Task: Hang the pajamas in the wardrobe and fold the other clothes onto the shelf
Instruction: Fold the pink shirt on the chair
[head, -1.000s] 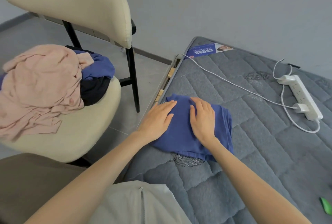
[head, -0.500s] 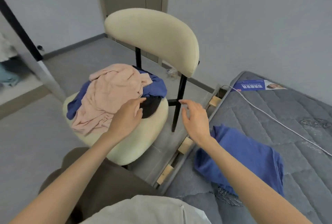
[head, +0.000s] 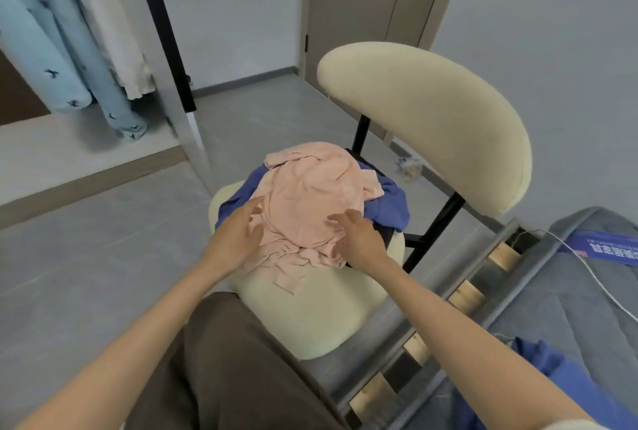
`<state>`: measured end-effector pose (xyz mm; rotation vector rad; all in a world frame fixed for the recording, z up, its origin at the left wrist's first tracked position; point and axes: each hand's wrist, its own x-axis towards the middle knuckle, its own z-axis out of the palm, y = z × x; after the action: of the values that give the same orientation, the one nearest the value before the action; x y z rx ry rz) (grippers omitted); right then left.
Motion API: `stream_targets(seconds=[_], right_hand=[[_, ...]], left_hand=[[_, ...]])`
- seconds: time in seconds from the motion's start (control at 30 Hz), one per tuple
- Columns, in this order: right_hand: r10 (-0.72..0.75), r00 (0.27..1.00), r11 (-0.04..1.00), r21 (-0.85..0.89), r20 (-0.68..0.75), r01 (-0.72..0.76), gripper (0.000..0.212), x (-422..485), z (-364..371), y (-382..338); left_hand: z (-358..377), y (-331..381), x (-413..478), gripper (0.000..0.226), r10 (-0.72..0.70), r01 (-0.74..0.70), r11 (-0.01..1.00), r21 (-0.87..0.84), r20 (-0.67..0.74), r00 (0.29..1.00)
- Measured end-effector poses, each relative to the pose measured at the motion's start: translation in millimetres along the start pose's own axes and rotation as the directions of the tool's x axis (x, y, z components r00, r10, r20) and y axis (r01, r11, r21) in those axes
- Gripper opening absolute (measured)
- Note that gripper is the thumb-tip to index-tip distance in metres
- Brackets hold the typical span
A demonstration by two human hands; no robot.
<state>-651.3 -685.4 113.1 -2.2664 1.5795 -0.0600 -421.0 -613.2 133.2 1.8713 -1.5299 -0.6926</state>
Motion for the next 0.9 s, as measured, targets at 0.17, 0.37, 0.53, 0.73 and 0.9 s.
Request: stream_targets(seconds=[0.17, 0.37, 0.53, 0.73, 0.9], right_hand=[[-0.049, 0.995, 0.975, -0.222, -0.082, 0.030, 0.041, 25, 16, 8], [-0.147, 0.977, 0.988, 0.023, -0.154, 0.153, 0.023, 26, -10, 12], [-0.308, 0.911, 0.924, 0.142, -0.273, 0.355, 0.020, 19, -71, -16], [-0.416, 0.803, 0.818, 0.211, -0.427, 0.536, 0.016, 10, -136, -69], [-0.442, 0.718, 0.693, 0.304, -0.538, 0.654, 0.012, -3, -173, -111]], left_hand=[[9, -19, 9, 0.050, -0.024, 0.023, 1.000, 0.020, 0.080, 0.996], [19, -28, 15, 0.050, 0.001, -0.003, 1.000, 0.018, 0.104, 0.995], [13, -3, 15, 0.058, 0.125, -0.125, 0.992, -0.011, 0.074, 0.989], [-21, 45, 14, 0.070, 0.248, -0.255, 0.966, -0.051, -0.118, 0.962], [-63, 73, 9, 0.017, 0.277, -0.292, 0.956, -0.016, -0.269, 0.922]])
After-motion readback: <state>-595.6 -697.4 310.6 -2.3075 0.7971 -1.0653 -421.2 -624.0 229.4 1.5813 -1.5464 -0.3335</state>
